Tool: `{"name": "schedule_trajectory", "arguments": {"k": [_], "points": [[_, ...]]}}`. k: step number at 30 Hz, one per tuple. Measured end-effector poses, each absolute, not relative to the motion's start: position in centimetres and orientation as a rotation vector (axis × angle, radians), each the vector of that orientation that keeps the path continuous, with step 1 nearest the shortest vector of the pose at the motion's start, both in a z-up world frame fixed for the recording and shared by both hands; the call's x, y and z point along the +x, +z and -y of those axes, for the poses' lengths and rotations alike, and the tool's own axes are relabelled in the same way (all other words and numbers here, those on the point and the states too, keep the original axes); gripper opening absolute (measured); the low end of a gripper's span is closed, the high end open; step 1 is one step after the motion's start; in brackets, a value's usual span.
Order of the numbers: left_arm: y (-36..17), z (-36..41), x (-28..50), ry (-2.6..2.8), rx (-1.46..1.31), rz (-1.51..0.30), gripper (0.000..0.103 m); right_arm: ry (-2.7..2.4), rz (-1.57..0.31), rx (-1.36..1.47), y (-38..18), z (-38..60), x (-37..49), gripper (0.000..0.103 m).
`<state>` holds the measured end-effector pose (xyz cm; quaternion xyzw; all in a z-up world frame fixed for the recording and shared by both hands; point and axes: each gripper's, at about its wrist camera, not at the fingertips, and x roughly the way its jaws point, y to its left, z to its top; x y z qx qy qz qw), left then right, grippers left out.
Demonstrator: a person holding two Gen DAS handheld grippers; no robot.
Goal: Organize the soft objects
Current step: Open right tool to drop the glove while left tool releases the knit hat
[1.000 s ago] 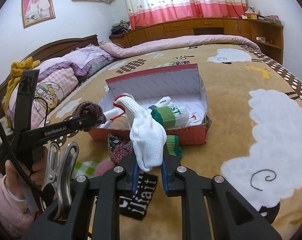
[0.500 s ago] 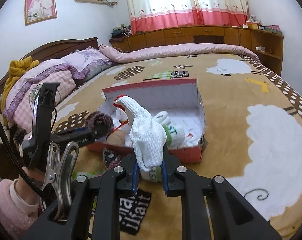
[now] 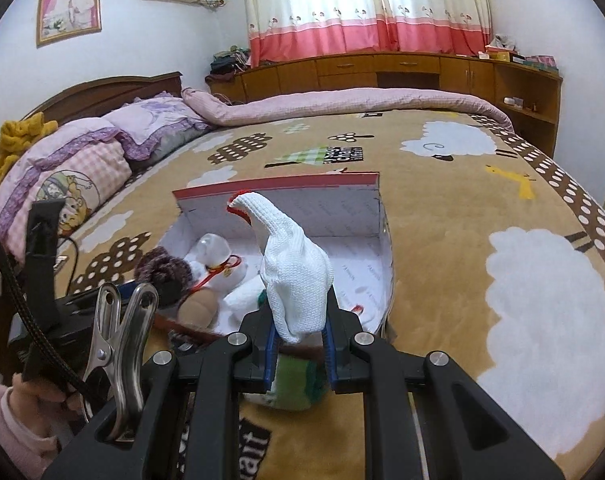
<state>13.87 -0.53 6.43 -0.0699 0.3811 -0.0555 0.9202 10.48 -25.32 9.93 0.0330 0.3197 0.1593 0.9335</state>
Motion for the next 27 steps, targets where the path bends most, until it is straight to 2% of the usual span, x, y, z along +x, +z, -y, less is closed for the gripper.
{"name": "schedule_trajectory", "arguments": {"k": [16, 22, 27], "points": [[6.3, 0.6, 13.9, -0.11, -0.146, -0.783, 0.042, 0.284, -0.712, 0.071, 8.2, 25.5, 14.6, 0.02], [6.3, 0.5, 14.0, -0.111, -0.149, -0.787, 0.043, 0.305, -0.702, 0.079, 8.1, 25.3, 14.5, 0.029], [6.4, 0.6, 14.0, -0.115, -0.14, -0.789, 0.049, 0.319, -0.676, 0.06, 8.6, 24.8, 14.0, 0.036]]}}
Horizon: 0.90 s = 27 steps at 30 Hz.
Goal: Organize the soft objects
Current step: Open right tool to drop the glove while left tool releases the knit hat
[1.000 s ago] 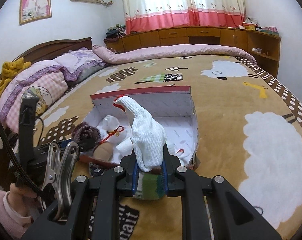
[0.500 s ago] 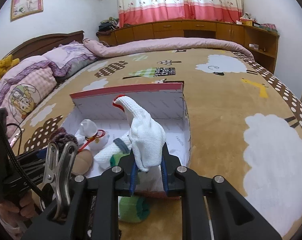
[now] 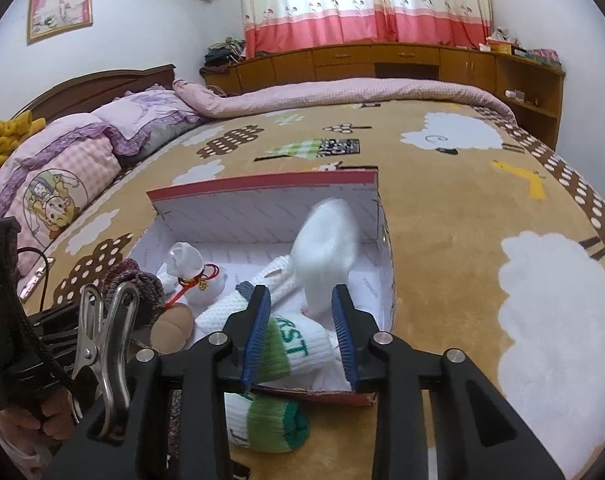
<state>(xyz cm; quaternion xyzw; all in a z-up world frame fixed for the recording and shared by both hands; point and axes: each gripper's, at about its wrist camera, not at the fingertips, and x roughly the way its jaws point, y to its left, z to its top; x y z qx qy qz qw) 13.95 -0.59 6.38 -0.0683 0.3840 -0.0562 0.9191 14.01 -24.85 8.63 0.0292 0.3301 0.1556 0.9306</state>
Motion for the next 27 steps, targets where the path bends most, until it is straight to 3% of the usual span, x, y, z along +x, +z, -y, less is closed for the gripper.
{"name": "schedule_trajectory", "arguments": {"k": [3, 9, 27], "points": [[6.4, 0.9, 13.9, -0.118, -0.12, -0.792, 0.053, 0.322, -0.652, 0.038, 9.1, 24.4, 13.5, 0.043], [6.7, 1.1, 13.5, -0.102, -0.109, -0.796, 0.059, 0.324, -0.642, 0.032, 9.5, 24.3, 12.6, 0.043], [9.5, 1.2, 9.7, -0.096, -0.079, -0.765, 0.062, 0.345, -0.651, 0.102, 9.4, 25.7, 8.7, 0.043]]}}
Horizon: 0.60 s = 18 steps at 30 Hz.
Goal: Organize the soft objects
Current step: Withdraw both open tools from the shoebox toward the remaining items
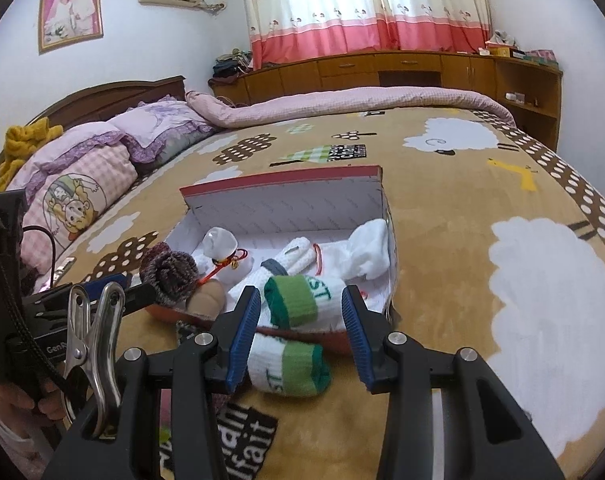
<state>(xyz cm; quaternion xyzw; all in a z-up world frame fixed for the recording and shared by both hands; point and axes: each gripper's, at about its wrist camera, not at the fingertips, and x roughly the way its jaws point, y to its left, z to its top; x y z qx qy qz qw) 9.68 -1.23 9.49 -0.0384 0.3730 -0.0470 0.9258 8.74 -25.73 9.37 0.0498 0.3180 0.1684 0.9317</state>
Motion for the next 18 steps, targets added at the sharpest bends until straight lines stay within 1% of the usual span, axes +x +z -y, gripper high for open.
{"name": "schedule_trajectory", "arguments": {"k": [8, 18], "points": [[9.7, 1.0, 7.6, -0.123, -0.115, -0.786, 0.062, 0.344, -0.683, 0.113, 8.4, 26.5, 6.8, 0.043], [8.0, 2.1, 5.7, -0.15, -0.108, -0.845, 0.062, 0.33, -0.729, 0.129, 6.2, 27.5, 4.5, 0.043]]}}
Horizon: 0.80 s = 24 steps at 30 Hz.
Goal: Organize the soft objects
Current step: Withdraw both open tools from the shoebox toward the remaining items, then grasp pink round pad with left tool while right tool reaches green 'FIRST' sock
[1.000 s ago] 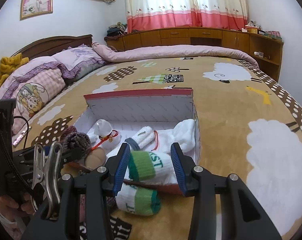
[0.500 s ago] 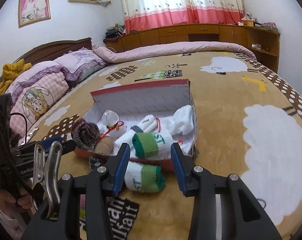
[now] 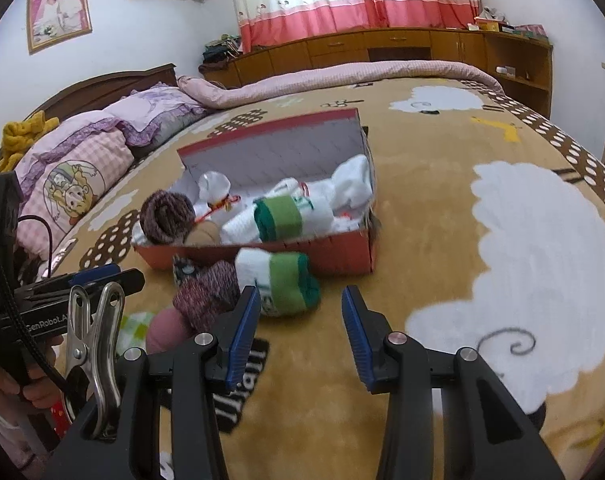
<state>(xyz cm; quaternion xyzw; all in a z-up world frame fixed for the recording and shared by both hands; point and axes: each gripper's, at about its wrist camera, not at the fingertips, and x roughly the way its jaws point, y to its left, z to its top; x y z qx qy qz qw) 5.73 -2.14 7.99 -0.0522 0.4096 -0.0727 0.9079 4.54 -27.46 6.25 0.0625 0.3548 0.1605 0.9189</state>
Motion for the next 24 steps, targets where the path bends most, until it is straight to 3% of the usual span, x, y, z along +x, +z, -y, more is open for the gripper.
{"name": "schedule_trajectory", "arguments": {"k": [16, 24], "points": [[4.4, 5.0, 4.6, -0.218, -0.093, -0.921, 0.062, 0.315, -0.82, 0.149, 1.9, 28.0, 3.8, 0.043], [2.6, 5.5, 4.8, -0.234, -0.079, -0.944, 0.042, 0.311, -0.856, 0.181, 0.4, 28.2, 3.8, 0.044]]}}
